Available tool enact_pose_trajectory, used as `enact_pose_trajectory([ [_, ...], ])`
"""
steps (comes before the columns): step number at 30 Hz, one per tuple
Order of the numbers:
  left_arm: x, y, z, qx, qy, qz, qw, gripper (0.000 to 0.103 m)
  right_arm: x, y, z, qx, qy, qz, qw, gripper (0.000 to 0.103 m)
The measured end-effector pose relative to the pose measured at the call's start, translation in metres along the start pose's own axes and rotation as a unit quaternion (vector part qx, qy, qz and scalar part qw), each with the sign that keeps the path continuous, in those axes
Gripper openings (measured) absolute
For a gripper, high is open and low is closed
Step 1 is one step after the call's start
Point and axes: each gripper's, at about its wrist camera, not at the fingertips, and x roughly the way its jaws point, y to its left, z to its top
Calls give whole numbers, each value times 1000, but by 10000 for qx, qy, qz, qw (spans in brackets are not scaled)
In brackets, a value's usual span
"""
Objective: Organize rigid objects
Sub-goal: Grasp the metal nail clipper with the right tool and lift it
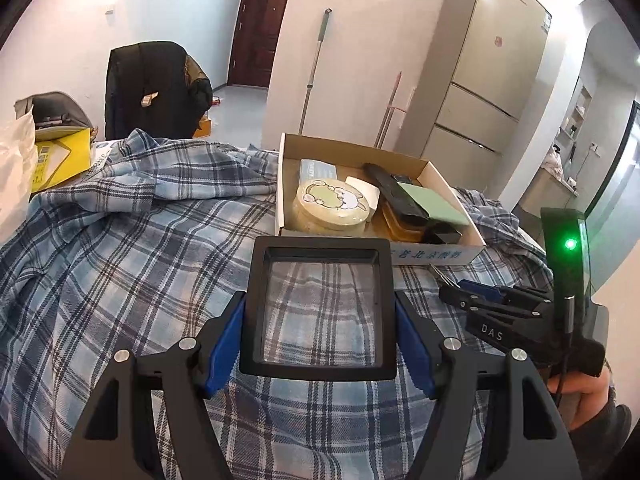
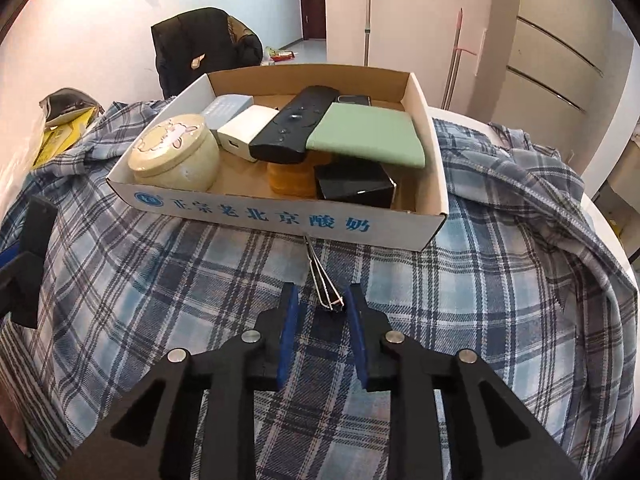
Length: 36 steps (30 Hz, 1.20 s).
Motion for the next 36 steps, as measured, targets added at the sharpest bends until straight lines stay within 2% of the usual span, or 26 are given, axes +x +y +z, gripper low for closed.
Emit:
enact_pose_trajectory([
  [4, 1, 1, 0, -11, 3, 5, 10000, 72, 0, 0, 0, -5, -28, -12, 10000, 23],
  [5, 1, 0, 0, -11, 0, 8, 10000, 72, 0, 0, 0, -2, -27, -25, 10000, 16],
  [6, 1, 0, 0, -9, -1, 8, 10000, 72, -1, 0, 0, 6, -27, -8, 10000, 13],
  [10, 1, 0, 0, -7, 2, 8, 10000, 72, -17, 2, 1, -14, -157, 133, 9998, 13],
  [14, 1, 0, 0, -17, 14, 13, 10000, 72, -24, 2, -2, 64, 211, 374, 9991, 13],
  [18, 1, 0, 0, -16, 18, 10, 10000, 72, -14, 6, -9, -12, 711, 576, 9958, 13],
  [20, 2, 0, -1, -12, 28, 13, 10000, 72, -14, 8, -10, -56, 679, 538, 9962, 13],
  [29, 4, -1, -2, 12, 50, 1, 10000, 72, -25, -10, -4, 480, 341, 641, 9962, 13],
  [36, 4, -1, -2, 1, 57, -4, 10000, 72, -18, -2, -7, 243, 487, 512, 9972, 13],
])
